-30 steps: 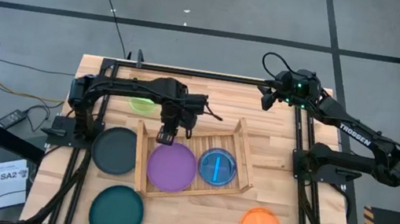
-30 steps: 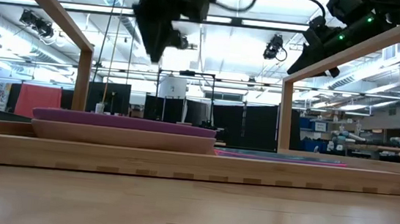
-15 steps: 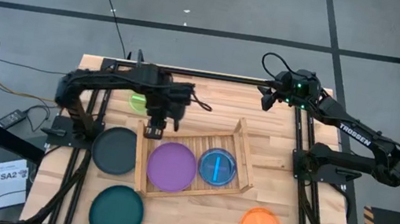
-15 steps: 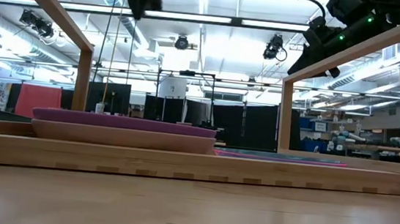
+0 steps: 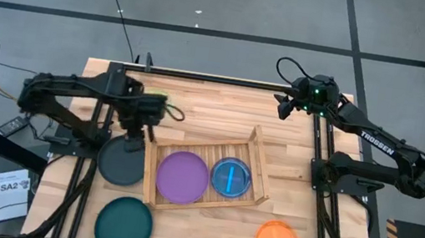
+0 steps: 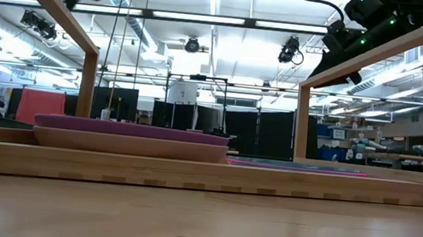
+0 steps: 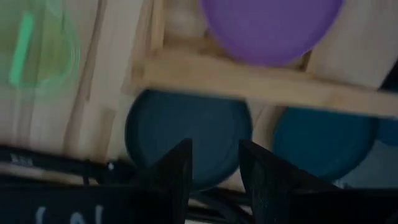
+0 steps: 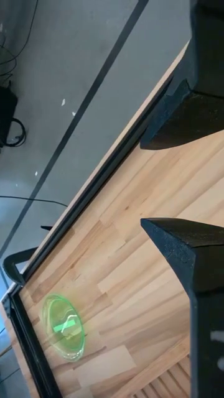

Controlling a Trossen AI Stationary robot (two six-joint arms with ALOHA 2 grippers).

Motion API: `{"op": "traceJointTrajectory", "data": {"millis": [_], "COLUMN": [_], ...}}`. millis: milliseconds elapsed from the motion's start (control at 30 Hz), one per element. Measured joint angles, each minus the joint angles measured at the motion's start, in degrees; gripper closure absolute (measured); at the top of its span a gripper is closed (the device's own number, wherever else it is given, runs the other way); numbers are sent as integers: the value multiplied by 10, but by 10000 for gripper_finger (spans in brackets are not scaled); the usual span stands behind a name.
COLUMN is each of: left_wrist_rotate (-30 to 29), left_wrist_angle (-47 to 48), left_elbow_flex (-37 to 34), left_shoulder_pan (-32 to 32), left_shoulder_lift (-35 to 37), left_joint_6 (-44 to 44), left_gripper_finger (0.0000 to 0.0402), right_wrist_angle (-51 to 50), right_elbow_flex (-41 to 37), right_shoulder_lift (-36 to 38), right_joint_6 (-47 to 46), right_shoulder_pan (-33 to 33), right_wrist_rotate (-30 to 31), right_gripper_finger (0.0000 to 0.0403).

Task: Place and stack plates onto a shelf
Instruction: Adjust the shelf

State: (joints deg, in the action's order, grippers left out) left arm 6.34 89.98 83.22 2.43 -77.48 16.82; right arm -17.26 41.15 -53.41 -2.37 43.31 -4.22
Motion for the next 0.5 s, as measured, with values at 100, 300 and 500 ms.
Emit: {"op": "traceJointTrajectory", "data": {"millis": [100, 300, 500], "left_wrist_rotate": [-9, -49, -64], "left_wrist_angle": [-3, -37, -148], "left_elbow_flex": [-54, -143, -204], "left_shoulder_pan": [-5, -4, 19], "left_shoulder_lift": [29, 43, 41], "left_joint_6": [30, 49, 46], "left_gripper_finger": [265, 265, 265], "right_wrist_angle": [0, 0, 0], "right_elbow_flex": [0, 0, 0], "right_shoulder_lift": [0, 0, 0], "right_joint_6": [0, 0, 0], "right_shoulder_pan": [0, 0, 0], "right_wrist_rotate": [0, 0, 0], "right_gripper_finger": [208, 208, 208]}}
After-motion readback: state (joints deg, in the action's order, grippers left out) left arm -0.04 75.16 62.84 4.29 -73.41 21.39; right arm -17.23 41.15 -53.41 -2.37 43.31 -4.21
